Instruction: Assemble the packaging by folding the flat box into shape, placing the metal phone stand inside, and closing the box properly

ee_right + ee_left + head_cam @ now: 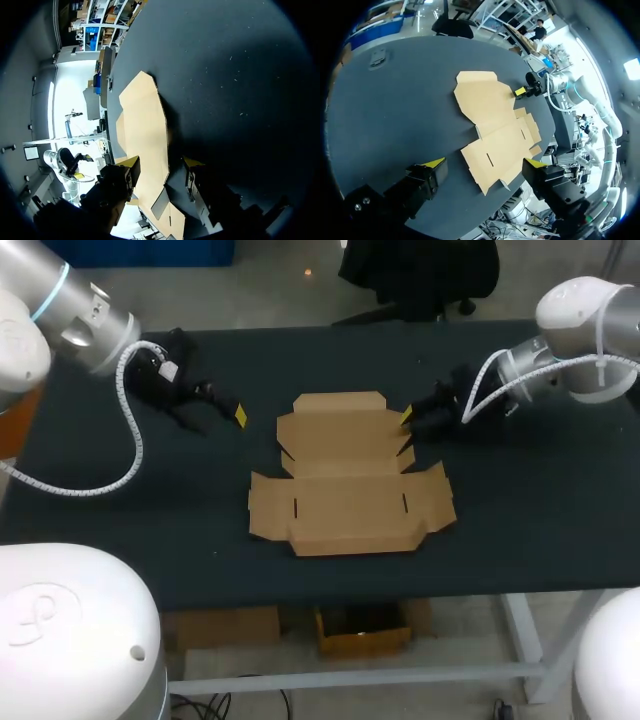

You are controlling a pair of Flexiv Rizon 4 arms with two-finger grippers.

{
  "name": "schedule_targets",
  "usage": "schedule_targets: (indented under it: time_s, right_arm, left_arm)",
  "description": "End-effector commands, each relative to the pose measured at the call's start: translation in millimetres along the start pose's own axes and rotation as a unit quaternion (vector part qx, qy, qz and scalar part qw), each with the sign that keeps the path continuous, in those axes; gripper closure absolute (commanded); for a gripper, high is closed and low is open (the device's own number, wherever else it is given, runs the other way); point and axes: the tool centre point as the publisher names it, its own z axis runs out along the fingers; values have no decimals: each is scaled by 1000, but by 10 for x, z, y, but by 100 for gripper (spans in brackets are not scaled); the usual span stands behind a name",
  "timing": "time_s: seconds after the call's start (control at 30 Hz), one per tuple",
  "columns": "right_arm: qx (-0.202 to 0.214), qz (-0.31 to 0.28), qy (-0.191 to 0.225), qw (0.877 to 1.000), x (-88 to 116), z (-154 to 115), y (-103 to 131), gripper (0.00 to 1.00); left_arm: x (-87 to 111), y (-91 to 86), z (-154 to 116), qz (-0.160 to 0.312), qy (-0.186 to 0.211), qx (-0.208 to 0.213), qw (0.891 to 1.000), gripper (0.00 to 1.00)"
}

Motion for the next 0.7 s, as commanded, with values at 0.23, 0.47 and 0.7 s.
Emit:
schedule_targets:
  time_s: [0.23,0.47,0.7]
  right_arm:
    - [15,-1,12,1000,25,136,82,52]
    - [17,-1,18,1000,46,213,70,59]
    - [15,1,28,1000,43,255,59,74]
  left_arm:
    - [-46,22,-9,-2,1,3,1000,0]
    - [-68,32,-14,-2,4,4,1000,0]
    - [-86,48,-17,-2,6,4,1000,0]
